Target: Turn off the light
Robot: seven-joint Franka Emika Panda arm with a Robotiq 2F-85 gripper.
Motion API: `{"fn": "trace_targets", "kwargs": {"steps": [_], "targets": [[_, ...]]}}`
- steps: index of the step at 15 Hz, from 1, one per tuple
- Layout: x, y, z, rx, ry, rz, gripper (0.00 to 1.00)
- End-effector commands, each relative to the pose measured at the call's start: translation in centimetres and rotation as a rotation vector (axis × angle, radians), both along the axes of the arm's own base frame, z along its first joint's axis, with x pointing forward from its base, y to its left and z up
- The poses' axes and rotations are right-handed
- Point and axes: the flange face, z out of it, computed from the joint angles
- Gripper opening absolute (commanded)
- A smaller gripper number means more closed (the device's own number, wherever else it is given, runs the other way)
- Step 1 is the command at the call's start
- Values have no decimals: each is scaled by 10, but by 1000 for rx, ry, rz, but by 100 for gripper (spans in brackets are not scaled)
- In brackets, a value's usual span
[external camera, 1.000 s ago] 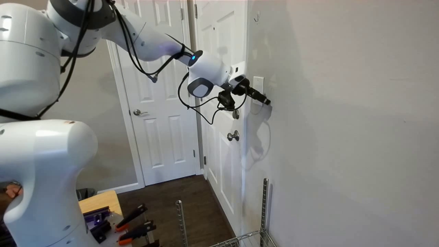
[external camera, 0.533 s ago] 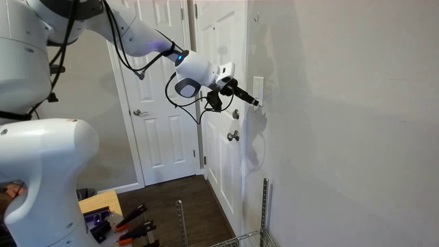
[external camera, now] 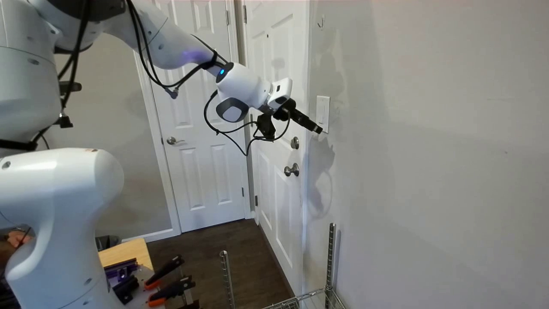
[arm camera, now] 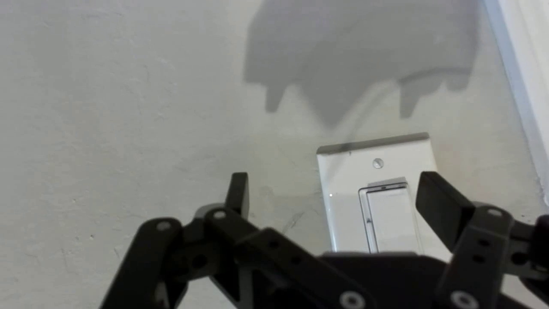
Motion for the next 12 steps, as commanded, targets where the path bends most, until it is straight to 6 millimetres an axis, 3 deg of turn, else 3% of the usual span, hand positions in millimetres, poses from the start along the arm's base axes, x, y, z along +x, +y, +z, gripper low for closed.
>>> {"fn": "trace_targets", "kwargs": {"steps": [1, 6, 12], "targets": [[6, -9, -1, -11, 12, 1, 100], [19, -11, -8, -25, 38, 19, 100], [30, 9, 17, -44, -20, 62, 100]]}}
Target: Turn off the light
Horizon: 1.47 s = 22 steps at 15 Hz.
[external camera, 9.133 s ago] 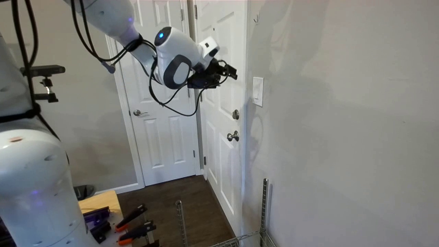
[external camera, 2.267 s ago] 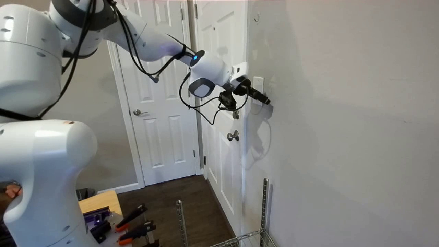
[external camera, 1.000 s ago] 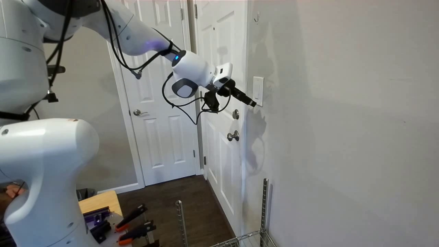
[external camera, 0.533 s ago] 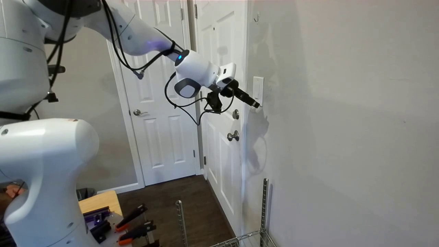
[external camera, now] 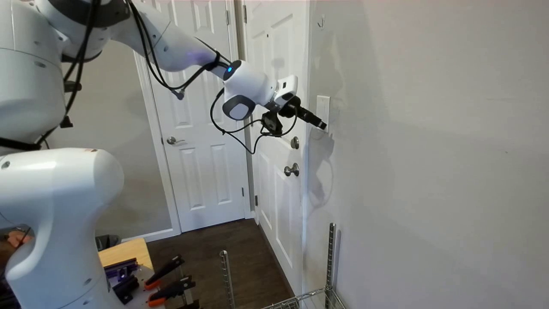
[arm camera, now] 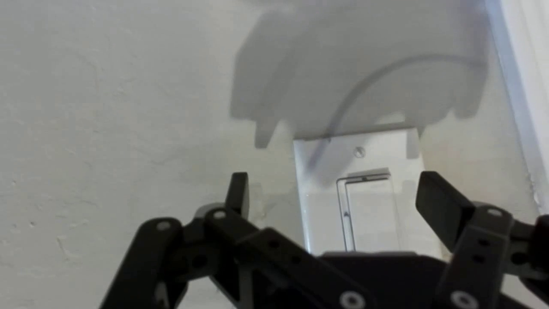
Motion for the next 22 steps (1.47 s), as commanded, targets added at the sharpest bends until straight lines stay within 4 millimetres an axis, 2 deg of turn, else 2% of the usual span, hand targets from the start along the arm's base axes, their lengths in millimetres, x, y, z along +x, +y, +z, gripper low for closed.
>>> {"fn": "trace_targets", "kwargs": {"steps": [1, 5, 9, 13, 17, 22], "targets": [[7, 4, 12, -14, -25, 14, 100], [8, 7, 15, -3, -28, 25, 100], [6, 13, 10, -8, -13, 43, 100], [6, 10, 11, -6, -18, 31, 100], [7, -1, 9, -10, -18, 6, 100], [17, -24, 4, -9, -8, -35, 100]]}}
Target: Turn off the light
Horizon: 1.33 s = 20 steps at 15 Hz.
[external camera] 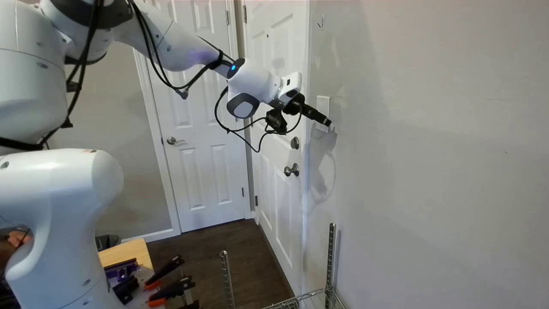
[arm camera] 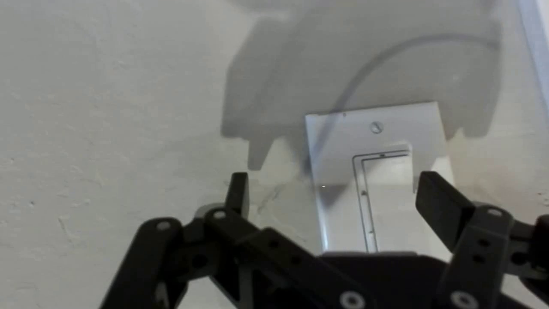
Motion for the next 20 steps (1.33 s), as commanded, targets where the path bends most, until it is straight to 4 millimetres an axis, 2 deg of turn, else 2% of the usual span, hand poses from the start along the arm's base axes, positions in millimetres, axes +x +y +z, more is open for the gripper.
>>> {"fn": "trace_targets", "kwargs": {"steps": [1, 12, 18, 20], "targets": [[10, -20, -4, -6, 12, -28, 100], [24, -31, -12, -15, 48, -25, 100], [-1, -16, -8, -5, 51, 10, 100], [-16, -18, -18, -3, 77, 3, 100]]}}
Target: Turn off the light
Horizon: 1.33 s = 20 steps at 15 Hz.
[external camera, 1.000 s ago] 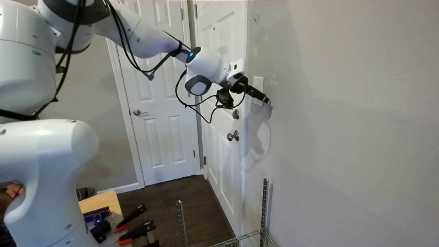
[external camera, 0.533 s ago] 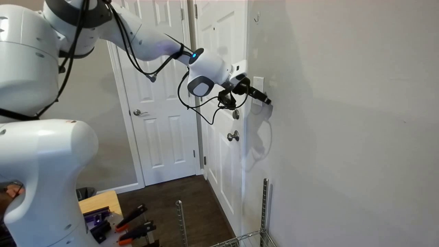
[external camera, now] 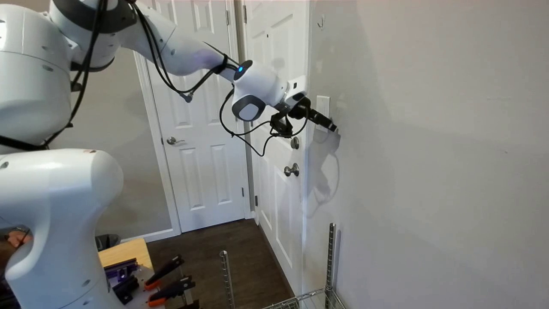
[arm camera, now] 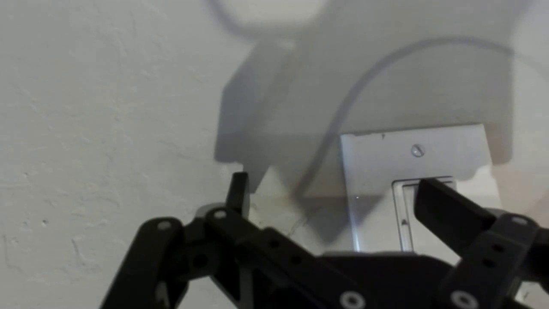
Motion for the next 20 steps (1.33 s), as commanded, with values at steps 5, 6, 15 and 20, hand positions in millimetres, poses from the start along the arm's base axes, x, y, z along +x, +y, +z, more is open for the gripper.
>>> {"fn": "trace_targets", "kwargs": {"steps": [5, 6, 15, 20], "targets": [[-55, -1, -14, -43, 32, -28, 100], [-57, 0, -14, -77, 24, -34, 100], [-46, -3, -13, -137, 27, -39, 100], [-34, 8, -17, -117, 89, 33, 100]]}}
